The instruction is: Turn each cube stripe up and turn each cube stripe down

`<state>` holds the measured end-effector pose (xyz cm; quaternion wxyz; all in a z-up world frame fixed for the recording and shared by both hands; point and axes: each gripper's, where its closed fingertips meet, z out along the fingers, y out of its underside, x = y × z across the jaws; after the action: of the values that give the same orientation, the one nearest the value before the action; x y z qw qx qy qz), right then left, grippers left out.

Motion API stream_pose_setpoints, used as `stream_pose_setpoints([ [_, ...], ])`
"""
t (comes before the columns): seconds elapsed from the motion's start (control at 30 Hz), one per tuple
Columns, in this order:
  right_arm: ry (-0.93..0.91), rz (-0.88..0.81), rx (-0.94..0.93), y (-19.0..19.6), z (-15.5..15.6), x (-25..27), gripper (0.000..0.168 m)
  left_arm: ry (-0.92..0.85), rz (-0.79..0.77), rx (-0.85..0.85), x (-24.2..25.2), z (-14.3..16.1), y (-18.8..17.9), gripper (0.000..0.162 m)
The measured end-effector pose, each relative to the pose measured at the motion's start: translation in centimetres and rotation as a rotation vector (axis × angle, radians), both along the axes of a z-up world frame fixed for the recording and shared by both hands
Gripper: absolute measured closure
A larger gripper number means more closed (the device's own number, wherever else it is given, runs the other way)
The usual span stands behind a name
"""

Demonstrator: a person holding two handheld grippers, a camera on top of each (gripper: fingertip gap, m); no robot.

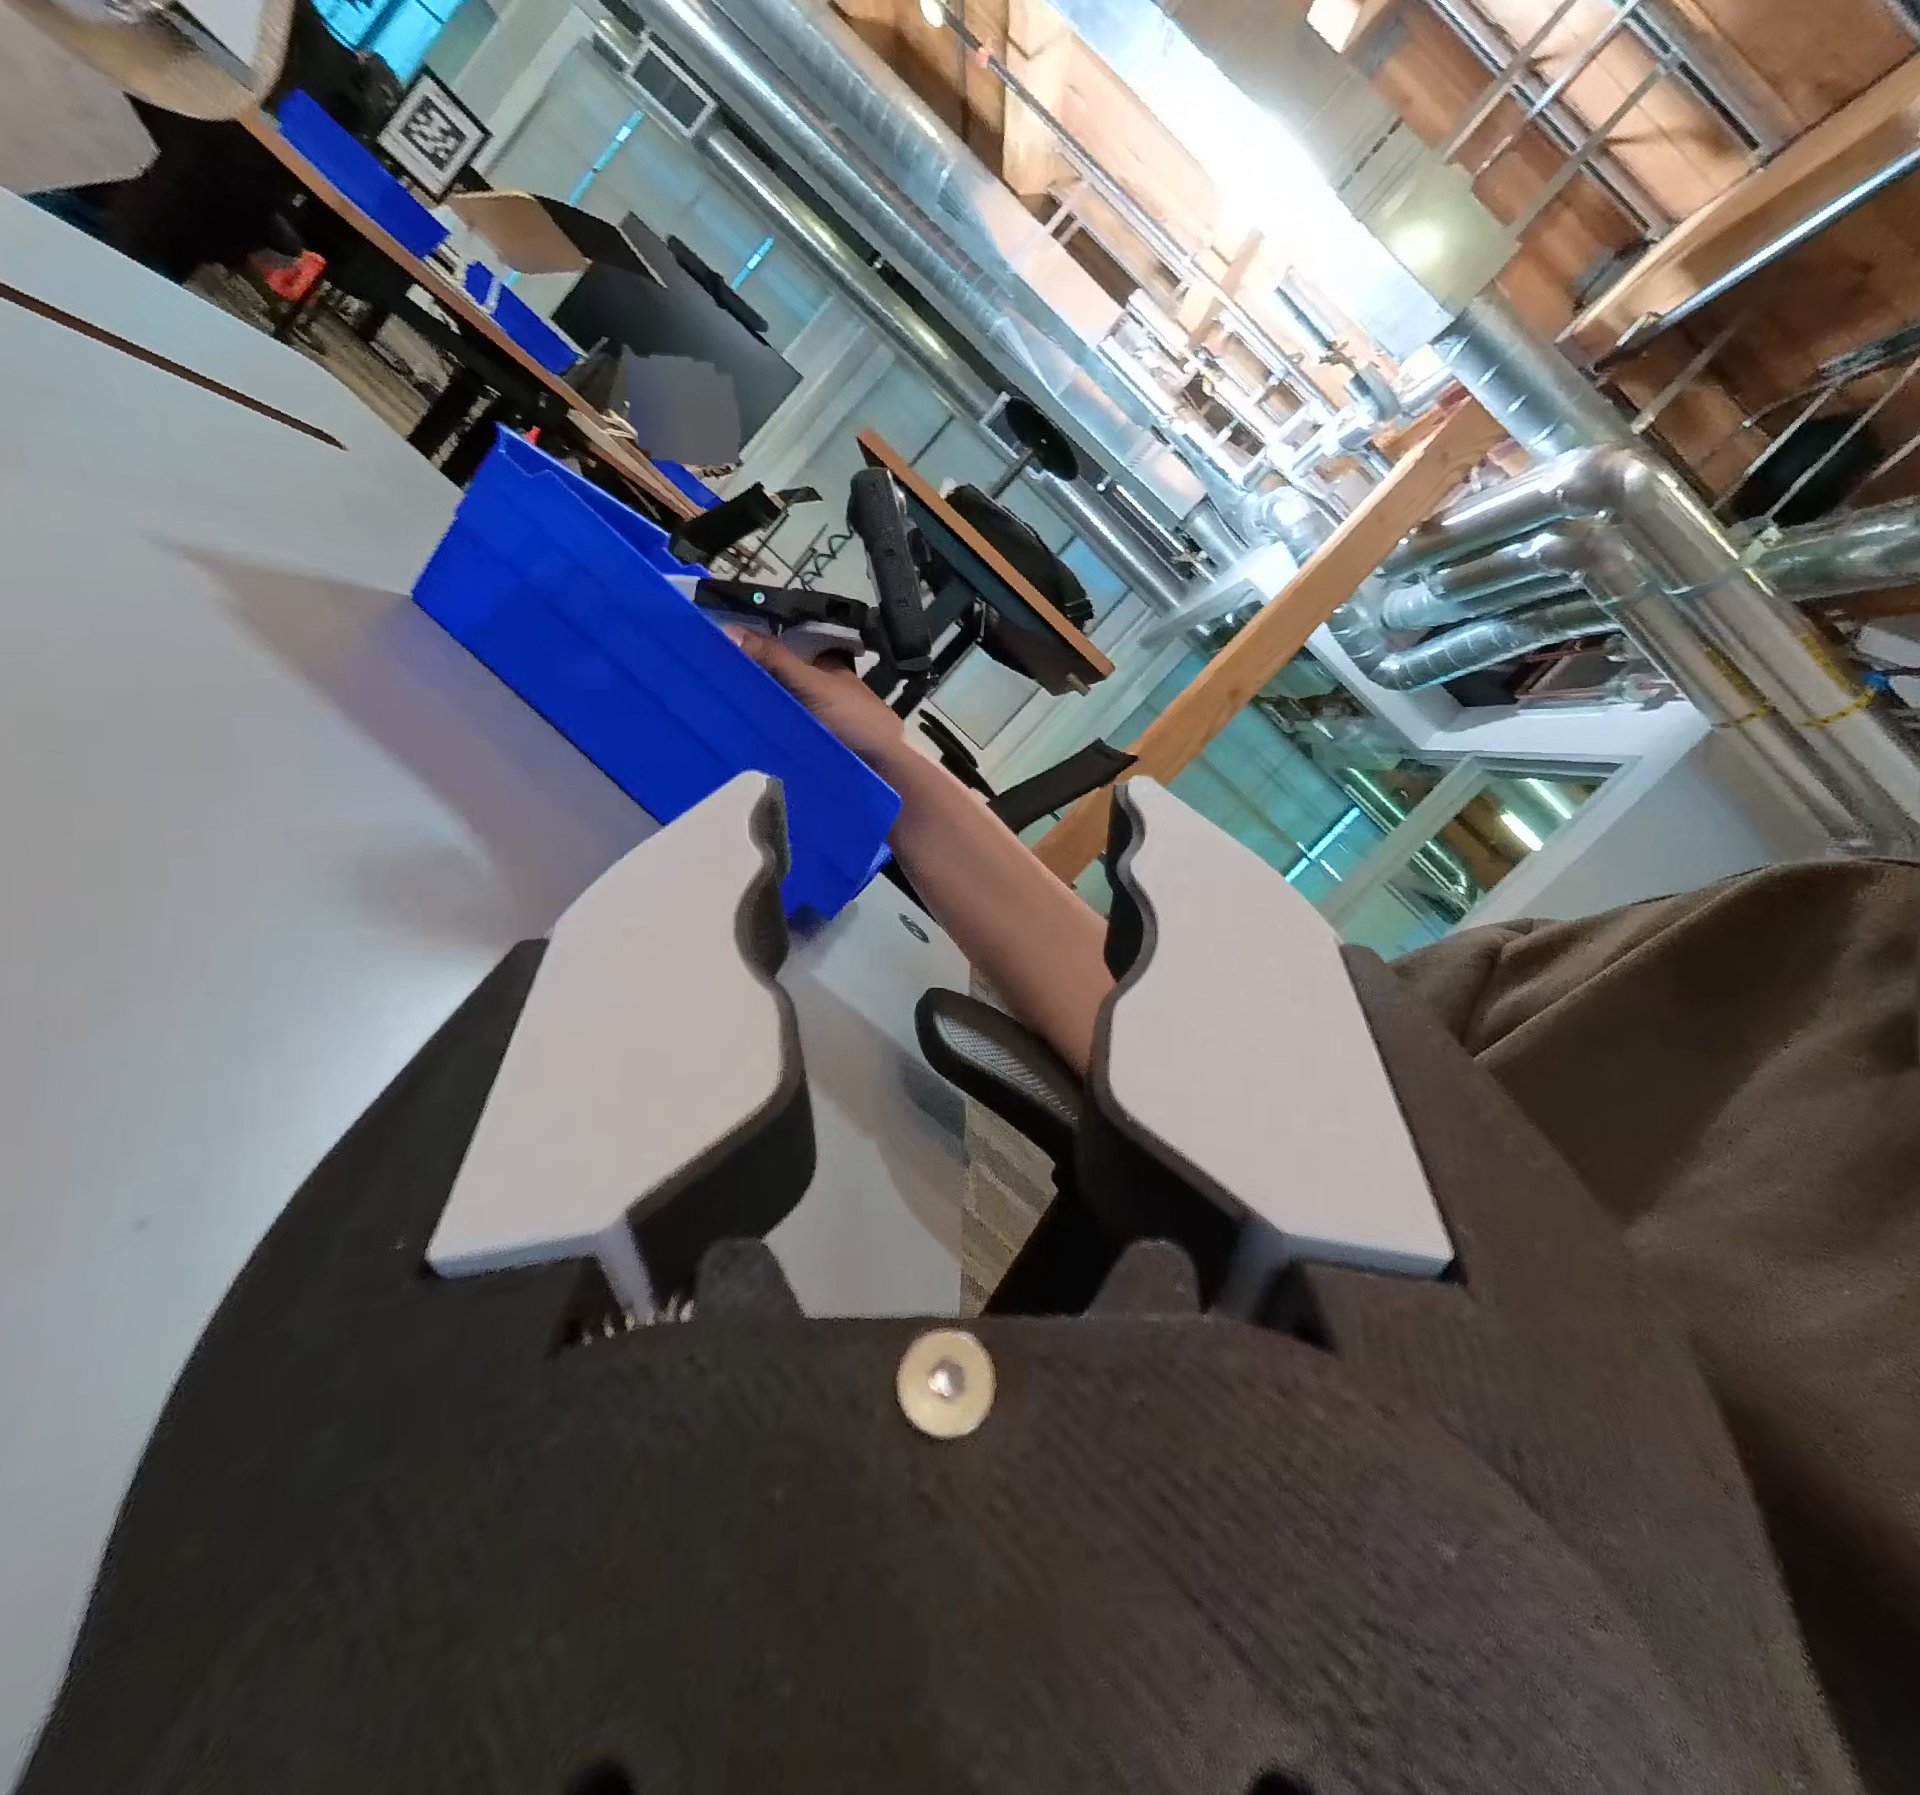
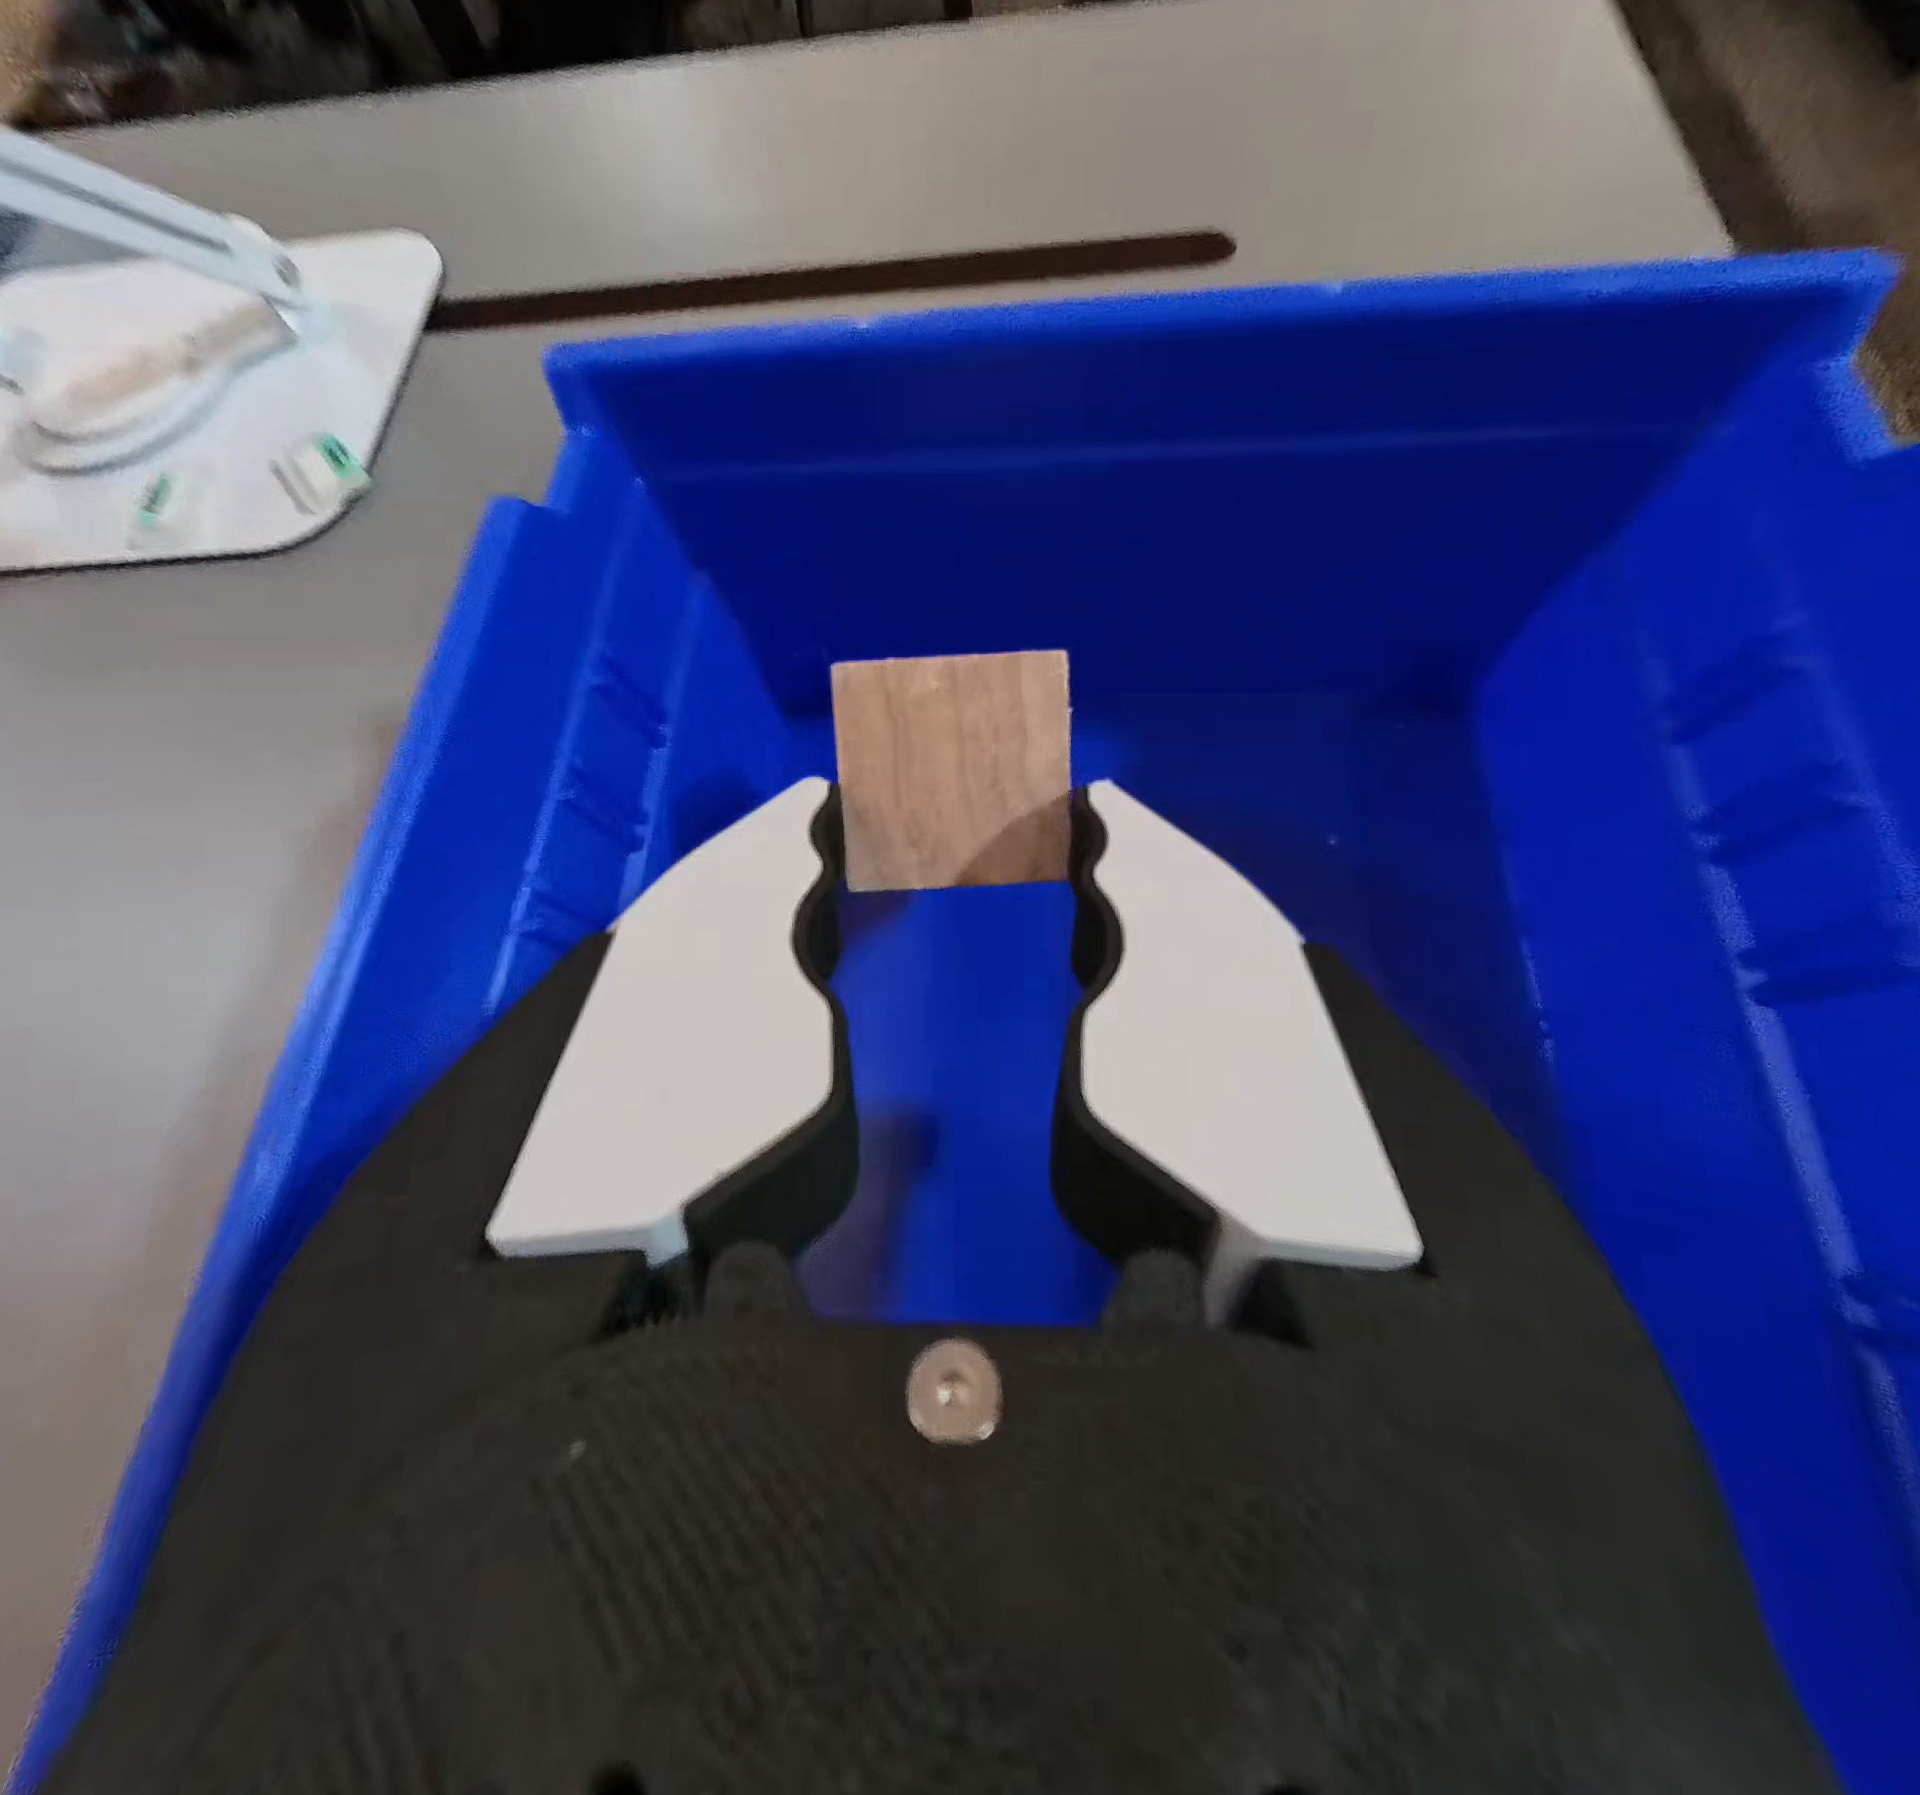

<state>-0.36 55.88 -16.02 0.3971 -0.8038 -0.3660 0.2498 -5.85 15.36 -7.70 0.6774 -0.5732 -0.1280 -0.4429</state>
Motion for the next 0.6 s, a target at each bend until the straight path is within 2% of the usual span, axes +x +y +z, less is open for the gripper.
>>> stream_pose_setpoints([
  [0.17,-0.175,-0.015,-0.068,0.2,-3.1,-1.3,0.125,-0.062,0.062,-0.005,-1.5,-0.4,-1.8,0.104],
  [0.3,-0.235,-0.051,-0.043,0.6,-3.1,-1.8,0.125,-0.095,0.086,-0.004,-2.4,-0.6,-3.0,0.104],
  [0.37,-0.208,-0.039,-0.07,0.5,-3.1,-2.1,0.123,-0.076,0.096,-0.009,-2.6,-0.7,-3.4,0.103],
  [0.5,-0.114,-0.006,-0.195,-0.2,-2.9,-2.2,0.101,0.002,0.1,-0.033,-2.4,-0.8,-3.8,0.103],
  [0.6,0.011,-0.019,-0.192,0.1,-0.5,-1.5,0.101,0.058,0.089,-0.044,-1.9,-0.8,-3.6,0.104],
])
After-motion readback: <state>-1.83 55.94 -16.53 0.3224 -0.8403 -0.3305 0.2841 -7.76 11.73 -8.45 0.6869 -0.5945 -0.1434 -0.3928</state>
